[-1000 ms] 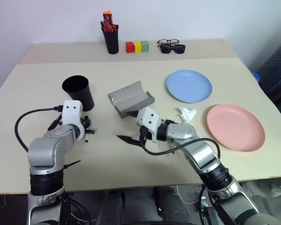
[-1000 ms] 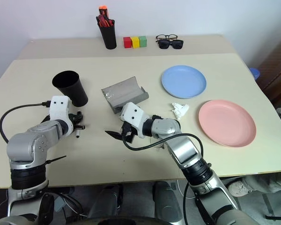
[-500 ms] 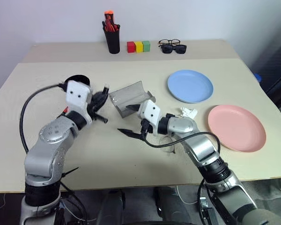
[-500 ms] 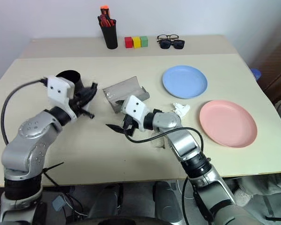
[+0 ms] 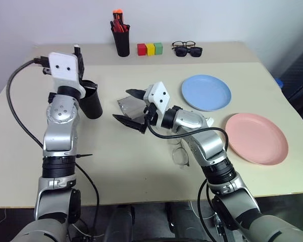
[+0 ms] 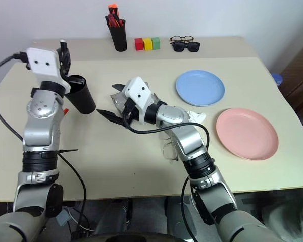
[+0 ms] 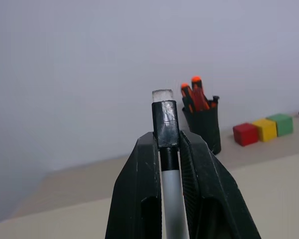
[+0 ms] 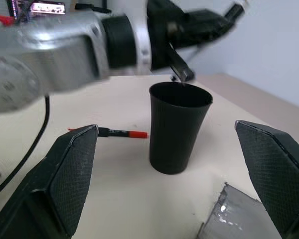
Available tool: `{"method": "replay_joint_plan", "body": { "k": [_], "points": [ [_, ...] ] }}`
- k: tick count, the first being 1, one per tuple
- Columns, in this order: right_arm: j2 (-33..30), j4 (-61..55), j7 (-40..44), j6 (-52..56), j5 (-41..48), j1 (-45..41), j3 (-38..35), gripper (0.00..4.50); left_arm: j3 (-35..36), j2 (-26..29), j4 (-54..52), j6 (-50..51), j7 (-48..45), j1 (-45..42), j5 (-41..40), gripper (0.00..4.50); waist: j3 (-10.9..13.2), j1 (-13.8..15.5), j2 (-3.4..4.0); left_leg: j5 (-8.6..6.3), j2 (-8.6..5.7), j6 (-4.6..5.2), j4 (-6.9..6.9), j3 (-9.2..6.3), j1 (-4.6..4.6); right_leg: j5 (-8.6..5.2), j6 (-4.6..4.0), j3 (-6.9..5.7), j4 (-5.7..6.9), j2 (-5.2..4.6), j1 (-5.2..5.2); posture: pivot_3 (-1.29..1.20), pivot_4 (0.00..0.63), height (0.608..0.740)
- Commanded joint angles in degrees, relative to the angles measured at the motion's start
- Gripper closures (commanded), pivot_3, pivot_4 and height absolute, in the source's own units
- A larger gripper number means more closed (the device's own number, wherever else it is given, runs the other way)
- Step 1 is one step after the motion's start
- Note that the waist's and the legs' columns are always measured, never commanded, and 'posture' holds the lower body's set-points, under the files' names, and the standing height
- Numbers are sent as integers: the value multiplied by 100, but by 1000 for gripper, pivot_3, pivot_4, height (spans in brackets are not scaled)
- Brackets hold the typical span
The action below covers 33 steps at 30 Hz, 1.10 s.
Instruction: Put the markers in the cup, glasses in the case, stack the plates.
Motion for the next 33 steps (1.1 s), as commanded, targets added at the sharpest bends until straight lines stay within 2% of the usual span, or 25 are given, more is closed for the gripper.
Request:
{"method": "replay_joint_plan", "body": {
  "k": [1,5,10,12,14,18,21,24,28,33],
  "points": [
    [9,-262,-73,-55,12,45,-43,0,74,10,-19,-268,49,125,55,4391,0,-10,0,0,0,0,-1,0,1,0,0,0,1,0,0,0,150,740],
    [-20,-291,-99,-54,7,80,-57,0,114,-45,-4,-284,116,312,42,4391,0,-26,0,0,1,0,-4,0,6,0,-1,0,8,3,-3,0,150,740],
    [-11,-293,-81,-50,31,60,-49,0,196,-126,-61,-362,291,404,33,2195,0,-13,0,0,1,0,-1,0,3,0,0,1,7,2,-2,0,150,740],
    [-7,-294,-57,-45,41,53,-34,0,386,-189,-183,-371,398,410,-140,2195,0,-13,0,0,1,0,-1,0,3,0,0,0,7,2,-2,0,150,740],
    [-11,-299,-22,-47,40,59,-5,0,890,-182,-515,-349,592,453,-438,2195,0,-22,0,0,1,0,-1,0,3,0,0,0,7,2,-2,0,150,740],
    [-25,-307,19,-43,50,73,-3,0,1743,356,-967,360,722,936,-522,2195,0,-106,0,0,4,0,-6,-1,6,-1,-1,1,11,6,-8,0,150,740],
    [-44,-305,66,-46,49,100,19,0,2160,687,-1164,1111,569,1352,-758,1346,0,-142,1,0,4,0,-8,-1,8,-1,-2,1,14,6,-8,0,150,740],
    [-58,-298,137,-75,25,127,76,0,2207,1056,-1250,2099,175,1772,-942,14,-1,-134,-2,0,3,0,-5,-3,7,-1,-1,-2,11,4,-3,0,150,740],
    [-20,-252,225,-125,28,115,156,0,1596,1448,-1508,3259,-550,2249,-1152,14,-2,-135,-5,0,3,0,-3,-2,7,-3,-3,-2,8,2,1,0,150,740],
    [13,-251,274,-127,34,105,201,0,991,1629,-1508,4428,-941,2175,-1312,14,-2,-155,-5,0,3,-1,-4,-3,8,-4,-5,-3,9,3,-2,0,150,740]
  ]
}}
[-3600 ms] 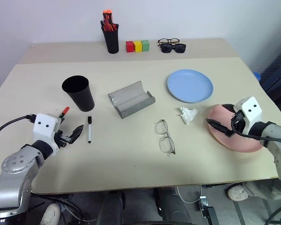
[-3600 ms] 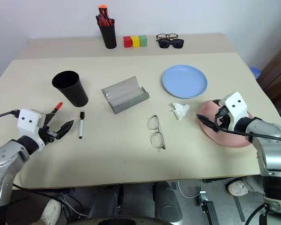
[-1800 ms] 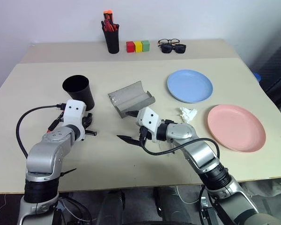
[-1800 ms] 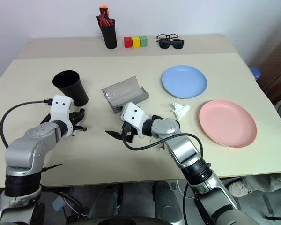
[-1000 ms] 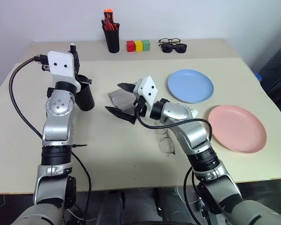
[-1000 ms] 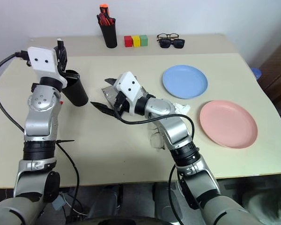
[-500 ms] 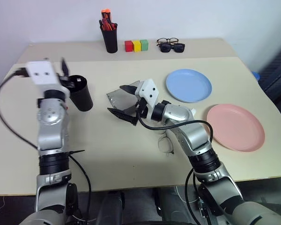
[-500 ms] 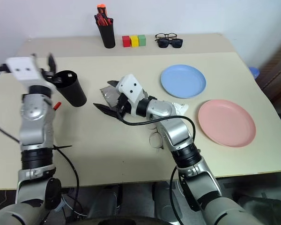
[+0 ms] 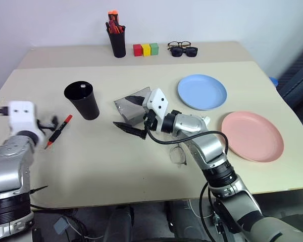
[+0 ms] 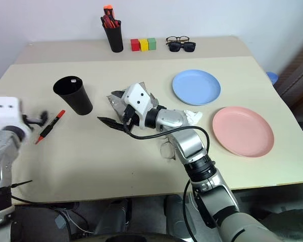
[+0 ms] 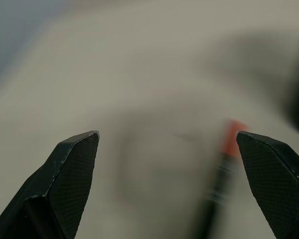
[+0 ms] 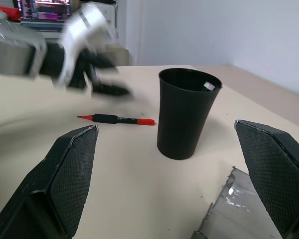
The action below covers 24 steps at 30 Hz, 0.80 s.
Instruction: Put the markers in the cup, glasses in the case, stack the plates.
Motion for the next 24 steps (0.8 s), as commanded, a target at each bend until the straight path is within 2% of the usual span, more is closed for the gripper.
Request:
{"method": "replay_joint_plan", "body": {
  "k": [1,5,8,14,16,21,24],
  "points": [
    [43,-226,65,-89,60,-51,30,0,-276,241,-41,751,-164,-206,-30,14,0,-15,0,0,0,0,-1,0,1,0,0,0,1,0,-1,0,150,740],
    [3,-314,95,-53,50,20,64,0,-389,266,321,1283,-270,-487,-63,14,0,-15,0,0,2,0,-6,-2,1,-1,-1,0,4,5,-7,0,150,740],
    [-35,-387,77,-20,30,93,60,0,-380,326,599,1170,-149,-592,138,1293,0,-8,0,0,2,0,-6,-1,1,-1,-1,1,2,4,-7,0,150,740],
    [-58,-471,34,15,2,181,66,0,-371,360,887,910,-54,-653,305,4476,0,-4,1,0,2,0,-7,-1,1,-1,-2,0,3,2,-7,0,150,740],
    [-59,-487,23,17,-2,190,68,0,-263,321,1043,441,232,-767,500,4476,0,-3,1,0,2,0,-6,-1,1,-1,-2,0,3,1,-7,0,150,740],
    [-67,-456,32,-22,-6,171,66,0,934,-313,805,-1900,1147,-1662,198,4476,2,73,-15,2,2,-4,-4,-5,-7,0,-2,-4,1,-1,-10,0,150,740],
    [-29,-368,3,-76,-19,113,46,0,1003,-376,667,-2686,1294,-1936,294,4476,1,126,-18,5,0,-12,-3,0,-27,2,-1,-3,-2,-7,-29,0,150,740]
  ]
}}
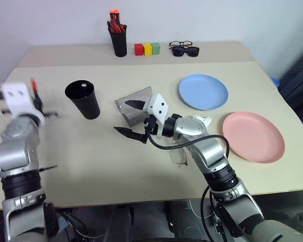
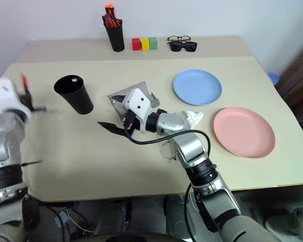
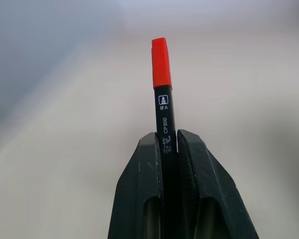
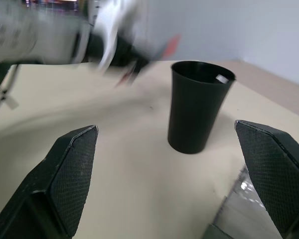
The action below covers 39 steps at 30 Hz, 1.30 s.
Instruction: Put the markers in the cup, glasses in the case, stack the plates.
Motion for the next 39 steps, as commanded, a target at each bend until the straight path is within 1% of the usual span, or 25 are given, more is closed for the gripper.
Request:
{"method": "replay_joint_plan", "body": {
  "k": [1,4,6,8,11,14,22,24,25,26,31,33,36,38,39],
  "points": [
    [66,-102,-62,-150,-15,-134,-35,0,99,29,-443,-922,87,-222,59,4476,0,14,1,0,-2,0,-1,4,-4,0,0,2,2,-4,-6,0,150,740],
    [135,-2,-144,-209,-35,-205,-76,0,-353,-67,-676,-1034,-178,-343,-3,4476,0,25,1,0,-2,0,-3,5,-4,0,0,0,5,-2,-6,0,150,740],
    [170,60,-166,-247,-45,-244,-84,0,-957,-148,-763,-1129,-401,-306,216,4476,0,37,1,1,-2,-1,3,1,-11,0,1,-1,4,0,-6,0,150,740],
    [180,83,-175,-269,-46,-254,-77,0,-1286,-277,-681,-1302,-436,-197,412,4476,0,36,1,2,-5,-2,12,1,-19,1,2,-1,2,0,-6,0,150,740],
    [178,84,-195,-275,-46,-247,-78,0,-1268,-550,-572,-1381,-363,-133,295,4476,0,-5,1,3,-5,-3,13,2,-22,2,3,1,3,0,-13,0,150,740],
    [154,40,-224,-252,-51,-206,-77,0,-1373,-624,-494,-1500,-438,-70,367,4476,0,-36,2,3,3,-2,6,-2,-34,3,-2,1,19,13,-45,0,150,740],
    [133,-47,-288,-204,-44,-144,-76,0,-1410,-646,-169,-1709,-544,12,428,4476,0,14,2,3,1,-2,11,-3,-43,4,-1,0,18,10,-47,0,150,740],
    [139,-32,-297,-209,-44,-151,-72,0,-1436,-677,-86,-1774,-548,15,453,3544,0,15,2,3,1,-1,11,-3,-45,4,-1,0,17,10,-47,0,150,740],
    [137,-37,-299,-207,-41,-150,-73,0,-1455,-694,-64,-1800,-538,13,476,3229,0,17,2,3,1,-2,11,-4,-45,4,-1,0,17,10,-47,0,150,740],
    [135,-40,-300,-205,-38,-150,-74,0,-1464,-710,-50,-1815,-530,7,483,2795,0,17,2,3,1,-2,11,-3,-45,4,-1,0,17,10,-47,0,150,740],
    [132,-62,-304,-195,-31,-138,-61,0,-1411,-805,-61,-1813,-497,-2,421,2795,0,14,2,4,1,-2,11,-4,-45,4,-2,0,17,10,-47,0,150,740],
    [129,-60,-309,-190,-31,-139,-69,0,-1327,-872,-187,-1856,-575,-21,223,2795,0,11,2,4,1,-2,11,-3,-44,4,-2,0,17,10,-47,0,150,740],
    [45,-99,-296,-154,-16,-106,-131,0,-1441,-933,-721,-1704,-1069,8,-298,2795,0,16,2,4,1,-2,11,-4,-46,4,-2,-1,17,10,-47,0,150,740],
    [-154,-174,-224,-93,14,-55,-234,0,-1787,-827,-1236,-1240,-1609,79,-685,2795,0,24,2,4,1,-2,12,-4,-48,4,-2,-1,16,9,-47,0,150,740],
    [-308,-248,-159,-44,47,-11,-307,0,-1974,-737,-1461,-898,-1827,119,-828,2247,0,36,2,4,1,-2,12,-4,-48,4,-2,-1,16,7,-47,0,150,740]
  ]
}}
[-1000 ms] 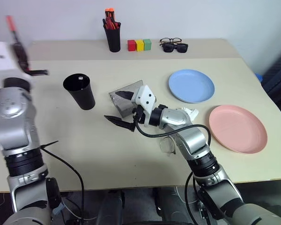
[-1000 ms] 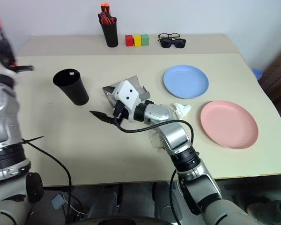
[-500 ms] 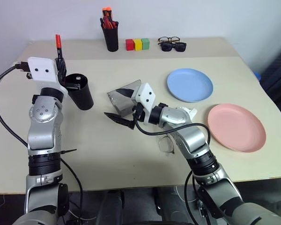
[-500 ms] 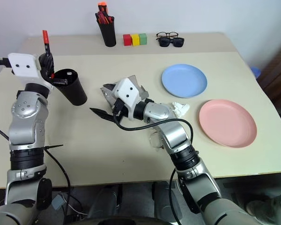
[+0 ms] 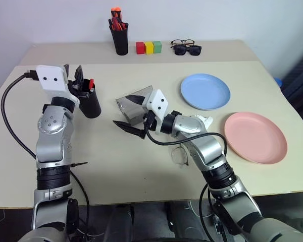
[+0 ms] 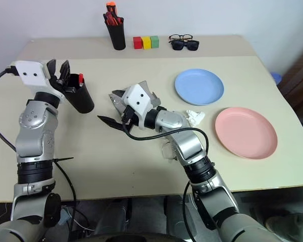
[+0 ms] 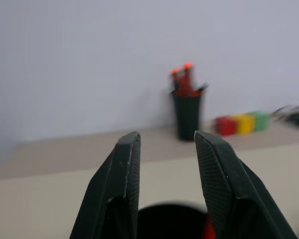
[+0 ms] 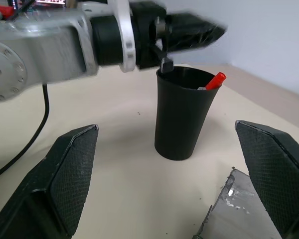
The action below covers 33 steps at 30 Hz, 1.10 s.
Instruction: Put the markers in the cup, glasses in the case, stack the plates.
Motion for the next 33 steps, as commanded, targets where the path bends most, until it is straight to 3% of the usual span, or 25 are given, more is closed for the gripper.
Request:
{"method": "replay_joint_plan", "body": {
  "k": [1,5,8,12,17,20,27,30,33],
  "points": [
    [-420,-449,179,124,121,115,-310,0,-580,293,-1020,957,-816,72,-618,1901,0,21,0,0,-1,0,1,0,-1,0,0,0,0,-1,0,0,150,740],
    [-1065,-732,455,301,199,247,-517,0,-1443,985,-1307,2182,-1417,159,-506,20,1,-19,2,0,-5,0,7,2,0,0,1,2,0,-3,2,0,150,740],
    [-1559,-773,622,294,127,318,-673,0,-2060,1318,-1227,2682,-1819,115,-420,20,4,-79,7,0,0,2,2,1,7,-1,-1,3,3,7,1,0,150,740],
    [-1887,-724,592,253,79,380,-868,0,-2349,1078,-511,3075,-1704,-196,-221,20,4,-78,7,0,0,2,5,1,4,-2,0,3,2,5,2,0,150,740],
    [-1980,-884,453,280,15,616,-911,0,-2661,733,333,2805,-1973,-422,13,20,4,-47,7,1,0,2,5,1,3,-2,0,3,1,6,2,0,150,740],
    [-1972,-1068,374,368,21,754,-923,0,-2654,569,615,2588,-2177,-531,32,864,4,-2,7,1,-1,2,6,2,2,-2,0,3,0,4,2,0,150,740],
    [-1999,-1432,200,575,27,1023,-951,0,-2803,594,826,2062,-2835,-672,225,4476,4,-5,7,1,-1,2,6,2,1,-2,0,3,-1,4,2,0,150,740],
    [-2059,-1499,170,628,29,1060,-1010,0,-2958,829,798,1577,-3312,-616,402,4476,4,-6,7,1,-1,2,7,3,1,-2,0,4,-1,3,1,0,150,740],
    [-2312,-1516,267,681,63,1088,-1190,0,-3022,1331,665,478,-4112,-405,546,4476,4,-8,8,1,-1,2,6,3,1,-2,0,4,-1,3,1,0,150,740]
  ]
}}
